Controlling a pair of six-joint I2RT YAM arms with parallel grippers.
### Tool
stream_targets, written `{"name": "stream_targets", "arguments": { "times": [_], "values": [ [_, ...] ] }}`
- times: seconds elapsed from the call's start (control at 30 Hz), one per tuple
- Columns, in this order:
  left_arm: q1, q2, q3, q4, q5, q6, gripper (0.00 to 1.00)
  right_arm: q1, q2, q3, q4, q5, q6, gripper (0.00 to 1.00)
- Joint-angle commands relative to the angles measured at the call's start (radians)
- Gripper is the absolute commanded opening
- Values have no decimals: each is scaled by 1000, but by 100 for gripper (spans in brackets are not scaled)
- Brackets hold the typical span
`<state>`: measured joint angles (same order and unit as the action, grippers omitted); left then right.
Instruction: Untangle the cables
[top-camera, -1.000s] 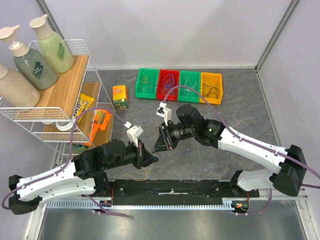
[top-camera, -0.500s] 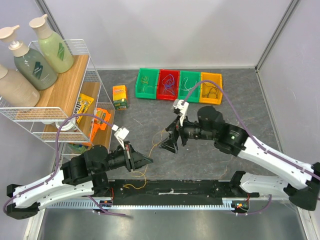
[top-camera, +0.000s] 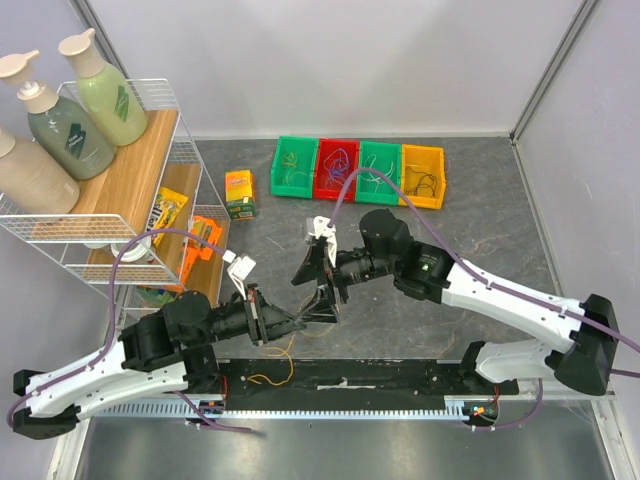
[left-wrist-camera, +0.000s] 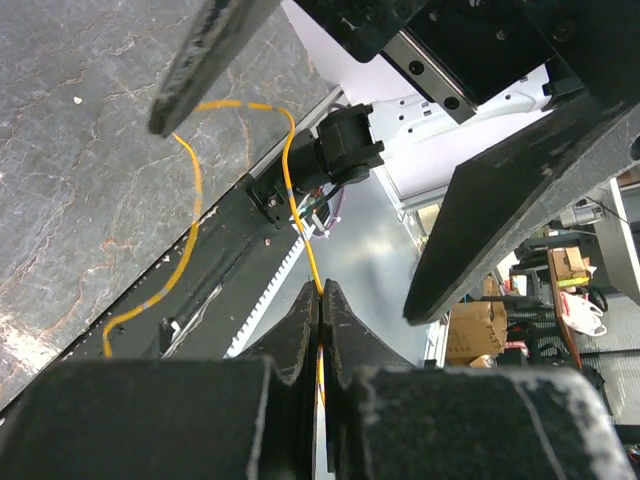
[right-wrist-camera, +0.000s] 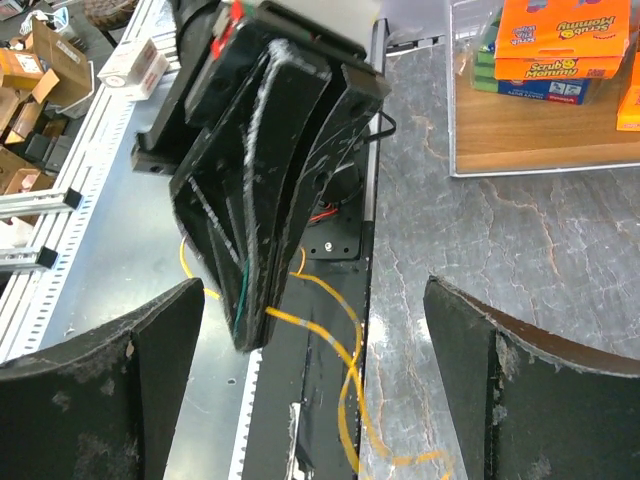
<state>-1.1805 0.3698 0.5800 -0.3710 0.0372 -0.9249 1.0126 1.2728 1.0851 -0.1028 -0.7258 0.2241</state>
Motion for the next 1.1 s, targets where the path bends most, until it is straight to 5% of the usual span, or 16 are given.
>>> {"name": "stream_targets", "arguments": {
  "times": [0.0, 0.07, 0.3, 0.63, 0.93, 1.07],
  "values": [
    [-1, -20, 24, 43, -3, -49, 2, 1, -95, -95, 206, -43, 102, 98],
    [1, -20, 26, 52, -22, -55, 2, 21, -93, -157, 343, -92, 176, 98],
    [1, -28, 34, 119, -114, -78, 2, 125, -87, -260, 550, 110, 268, 98],
    [1, -45, -11, 219, -247, -106, 2, 260, -147, -457, 771, 572, 388, 98],
    [1, 38, 30, 228, -339, -129, 2, 474, -119, -467, 830, 950, 291, 98],
    [1, 60, 29, 228, -361, -137, 2, 508, -110, -444, 738, 1162, 369, 98]
  ]
}}
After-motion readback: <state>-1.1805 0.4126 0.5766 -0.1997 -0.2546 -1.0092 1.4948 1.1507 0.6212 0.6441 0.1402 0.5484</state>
